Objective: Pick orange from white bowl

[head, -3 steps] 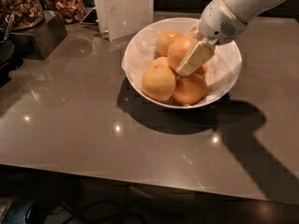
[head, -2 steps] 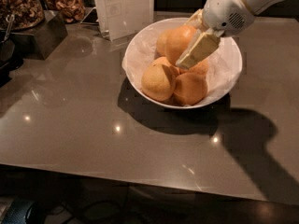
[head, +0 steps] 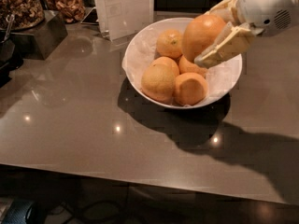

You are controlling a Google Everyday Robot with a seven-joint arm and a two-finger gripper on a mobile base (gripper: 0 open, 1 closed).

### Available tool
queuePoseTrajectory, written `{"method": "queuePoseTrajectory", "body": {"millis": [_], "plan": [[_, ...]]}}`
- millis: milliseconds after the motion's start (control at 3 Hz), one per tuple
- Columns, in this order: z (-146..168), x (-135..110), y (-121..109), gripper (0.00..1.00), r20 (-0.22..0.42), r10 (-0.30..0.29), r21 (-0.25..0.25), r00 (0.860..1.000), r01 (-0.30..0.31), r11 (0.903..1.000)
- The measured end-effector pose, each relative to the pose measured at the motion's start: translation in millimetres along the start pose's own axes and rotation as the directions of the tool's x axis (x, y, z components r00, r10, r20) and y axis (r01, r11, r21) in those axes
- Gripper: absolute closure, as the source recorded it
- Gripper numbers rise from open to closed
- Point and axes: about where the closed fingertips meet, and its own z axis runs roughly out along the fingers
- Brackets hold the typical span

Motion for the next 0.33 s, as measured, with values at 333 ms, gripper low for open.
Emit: {"method": "queuePoseTrajectory", "body": {"millis": [333], "plan": [[0.0,0.0,0.0,1.0,0.0,0.0,0.0,1.0,0.0,1.0]]}}
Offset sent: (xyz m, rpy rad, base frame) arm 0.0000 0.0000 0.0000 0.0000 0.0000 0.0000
